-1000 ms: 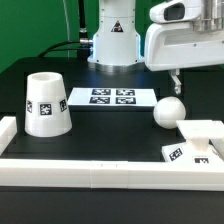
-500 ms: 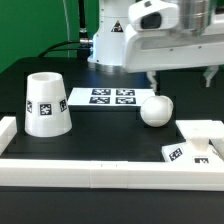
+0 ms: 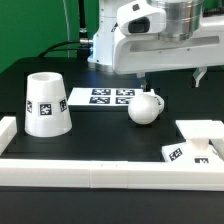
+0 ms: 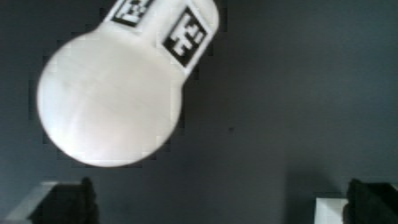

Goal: Assemble lamp

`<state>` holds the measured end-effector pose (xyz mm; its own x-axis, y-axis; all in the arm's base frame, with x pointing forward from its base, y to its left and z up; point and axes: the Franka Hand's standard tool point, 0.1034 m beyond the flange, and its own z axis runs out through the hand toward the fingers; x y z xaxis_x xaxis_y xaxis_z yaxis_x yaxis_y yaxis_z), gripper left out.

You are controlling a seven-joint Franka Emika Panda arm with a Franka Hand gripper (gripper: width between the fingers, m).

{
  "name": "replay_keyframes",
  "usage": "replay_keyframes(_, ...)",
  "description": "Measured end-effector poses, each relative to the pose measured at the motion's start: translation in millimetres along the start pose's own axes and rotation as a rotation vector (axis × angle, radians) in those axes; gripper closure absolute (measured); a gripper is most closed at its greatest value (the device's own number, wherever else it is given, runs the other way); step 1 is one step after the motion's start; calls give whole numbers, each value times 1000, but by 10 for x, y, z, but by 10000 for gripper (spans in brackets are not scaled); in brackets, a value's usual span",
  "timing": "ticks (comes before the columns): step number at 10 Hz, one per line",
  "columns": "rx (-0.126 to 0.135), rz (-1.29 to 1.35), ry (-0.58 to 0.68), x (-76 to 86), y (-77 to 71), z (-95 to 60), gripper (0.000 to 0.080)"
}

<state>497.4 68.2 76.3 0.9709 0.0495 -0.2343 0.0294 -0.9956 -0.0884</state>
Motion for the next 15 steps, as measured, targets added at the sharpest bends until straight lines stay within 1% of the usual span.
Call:
replay_keyframes(1,0,1,-1,-4,7,3,100)
replay_keyframes(2,14,46,-9,-54,90,24,100)
replay_keyframes(3,35,92,-22,-157,253,65,100)
replay_keyframes(4,39,120,-33,-243,397,96,100)
replay_keyframes(6,37,103,-30,-205,313,93,100)
replay_keyframes(8,37,104,-31,-207,317,99,100)
replay_keyframes(9,38,119,-35,-225,359,82,100)
replay_keyframes(10,47,175,-42,-295,512,43,100)
replay_keyframes(11,61,227,-54,-396,661,68,100)
replay_keyframes(12,68,254,-66,-484,750,113,100)
replay_keyframes(14,84,278,-82,-621,885,175,100)
replay_keyframes(15,83,275,-80,-600,868,172,100)
